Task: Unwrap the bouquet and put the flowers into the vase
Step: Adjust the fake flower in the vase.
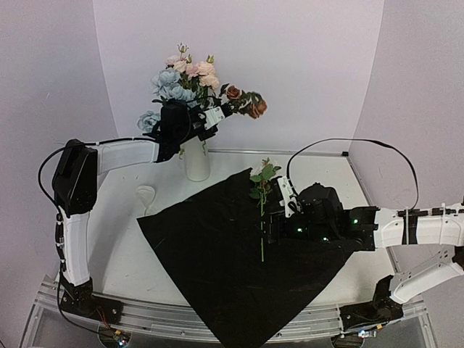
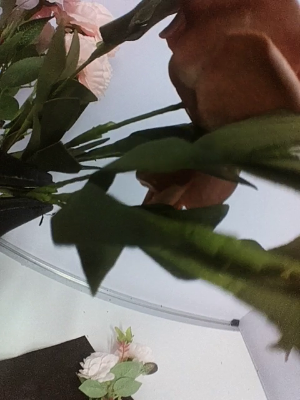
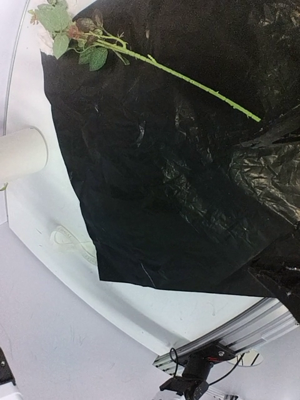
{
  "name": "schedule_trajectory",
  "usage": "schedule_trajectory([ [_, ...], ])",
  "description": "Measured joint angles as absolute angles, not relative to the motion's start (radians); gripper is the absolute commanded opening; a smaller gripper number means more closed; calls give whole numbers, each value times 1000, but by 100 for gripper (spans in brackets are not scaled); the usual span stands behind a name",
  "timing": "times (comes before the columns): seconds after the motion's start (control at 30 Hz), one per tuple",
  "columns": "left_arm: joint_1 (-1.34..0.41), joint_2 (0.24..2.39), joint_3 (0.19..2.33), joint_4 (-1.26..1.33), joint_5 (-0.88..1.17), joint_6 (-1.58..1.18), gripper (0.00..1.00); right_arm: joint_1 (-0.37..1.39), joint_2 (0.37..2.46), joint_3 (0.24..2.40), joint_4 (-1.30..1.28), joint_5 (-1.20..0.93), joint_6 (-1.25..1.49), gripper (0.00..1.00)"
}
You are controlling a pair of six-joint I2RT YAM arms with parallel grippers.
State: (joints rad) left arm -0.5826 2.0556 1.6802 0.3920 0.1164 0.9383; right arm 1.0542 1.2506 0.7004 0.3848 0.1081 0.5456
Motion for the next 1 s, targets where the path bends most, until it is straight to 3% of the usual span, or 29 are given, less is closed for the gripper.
schedule_trajectory([
  [0.4, -583, 2076, 1741, 394, -81, 794, 0, 1054, 1281, 736, 383, 118, 532, 60],
  [1.0, -583, 2104, 1697, 393, -129, 728, 2, 1050, 1334, 754, 382, 121, 520, 60],
])
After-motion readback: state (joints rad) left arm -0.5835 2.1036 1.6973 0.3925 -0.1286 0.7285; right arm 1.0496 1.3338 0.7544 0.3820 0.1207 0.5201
